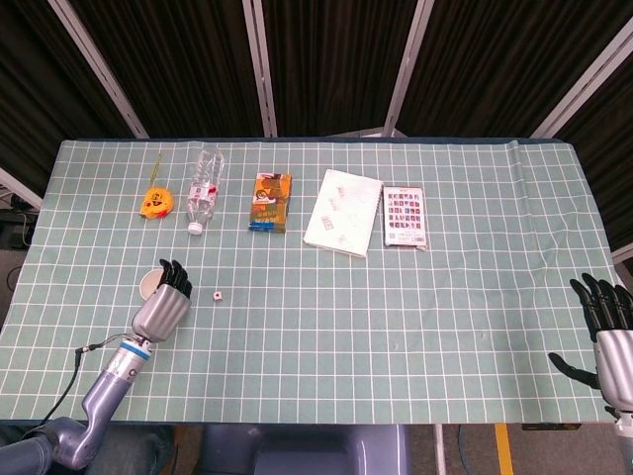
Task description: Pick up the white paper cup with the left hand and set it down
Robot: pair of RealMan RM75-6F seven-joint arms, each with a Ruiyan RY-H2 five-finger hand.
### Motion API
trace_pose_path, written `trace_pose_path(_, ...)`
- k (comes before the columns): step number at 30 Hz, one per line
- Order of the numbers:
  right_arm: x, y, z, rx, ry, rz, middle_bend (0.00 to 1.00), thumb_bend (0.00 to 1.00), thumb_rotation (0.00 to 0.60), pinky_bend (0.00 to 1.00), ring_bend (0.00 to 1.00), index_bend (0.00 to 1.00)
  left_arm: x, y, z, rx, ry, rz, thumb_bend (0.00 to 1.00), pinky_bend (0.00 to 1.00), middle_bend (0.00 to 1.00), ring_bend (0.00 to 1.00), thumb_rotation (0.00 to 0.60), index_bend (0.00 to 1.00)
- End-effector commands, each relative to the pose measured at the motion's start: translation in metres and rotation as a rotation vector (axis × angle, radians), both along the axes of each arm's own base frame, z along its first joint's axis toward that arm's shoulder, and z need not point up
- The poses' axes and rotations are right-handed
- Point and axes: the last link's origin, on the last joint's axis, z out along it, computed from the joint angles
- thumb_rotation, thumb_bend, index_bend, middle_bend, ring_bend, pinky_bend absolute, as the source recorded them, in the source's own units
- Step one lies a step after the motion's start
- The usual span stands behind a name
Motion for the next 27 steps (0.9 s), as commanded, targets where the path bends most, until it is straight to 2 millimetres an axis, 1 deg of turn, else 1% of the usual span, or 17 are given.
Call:
trace_pose_path(1,0.0,0.0,0.0,0.0,0.0,0.0,0.0,0.0,0.6,0.0,0.0,0.0,-0.001,0.0,0.0,0.008,-0.002,0.003,0.0,0.33,0.36,0.27,0.6,0.43)
trace_pose_path(7,0.0,0.0,0.0,0.001,-0.002,0.0,0.0,0.0,0.6,0.0,0.0,0.0,-0.002,0.003,0.008,0.012,-0.058,0.034,0.0,0.37,0.41,0.31,0.6,0.48)
trace_pose_path(10,0.0,0.0,0.0,0.001,-0.001,-0.001,0.0,0.0,0.6,0.0,0.0,0.0,-0.001,0.007,0.017,0.019,-0.146,0.083,0.0,0.37,0.41,0.31,0.6,0.48)
trace_pose_path(13,0.0,0.0,0.0,0.002,-0.002,0.0,0.0,0.0,0.6,0.0,0.0,0.0,0.004,0.012,0.031,0.038,-0.252,0.112,0.0,0.37,0.41,0.31,0.6,0.48)
trace_pose_path(15,0.001,0.001,0.0,0.002,-0.005,0.004,0.0,0.0,0.6,0.0,0.0,0.0,0.009,0.017,0.044,0.029,-0.413,0.172,0.0,0.37,0.41,0.31,0.6,0.48)
trace_pose_path(16,0.002,0.001,-0.001,0.002,-0.006,0.006,0.0,0.0,0.6,0.0,0.0,0.0,0.011,0.018,0.048,0.007,-0.524,0.232,0.0,0.37,0.41,0.31,0.6,0.48)
trace_pose_path(18,0.002,0.001,-0.001,0.003,-0.004,0.005,0.0,0.0,0.6,0.0,0.0,0.0,0.016,0.024,0.058,-0.065,-0.811,0.398,0.0,0.37,0.41,0.31,0.6,0.48)
trace_pose_path(20,0.002,0.001,-0.002,0.006,-0.004,0.005,0.0,0.0,0.6,0.0,0.0,0.0,0.014,0.034,0.07,-0.143,-0.976,0.508,0.0,0.37,0.41,0.31,0.6,0.48)
trace_pose_path(22,0.002,0.001,-0.002,0.006,-0.003,0.007,0.0,0.0,0.6,0.0,0.0,0.0,0.007,0.04,0.077,-0.192,-1.096,0.579,0.0,0.37,0.41,0.31,0.6,0.48)
trace_pose_path(24,0.002,0.001,-0.002,0.009,-0.002,0.004,0.0,0.0,0.6,0.0,0.0,0.0,-0.003,0.04,0.074,-0.232,-1.256,0.669,0.0,0.37,0.41,0.31,0.6,0.48)
trace_pose_path(26,0.002,0.0,-0.003,0.011,-0.001,0.003,0.0,0.0,0.6,0.0,0.0,0.0,-0.011,0.041,0.07,-0.262,-1.333,0.708,0.0,0.37,0.4,0.31,0.6,0.48)
trace_pose_path(27,0.002,0.0,-0.004,0.014,0.001,0.003,0.0,0.0,0.6,0.0,0.0,0.0,-0.017,0.041,0.064,-0.278,-1.387,0.747,0.0,0.37,0.4,0.31,0.6,0.48)
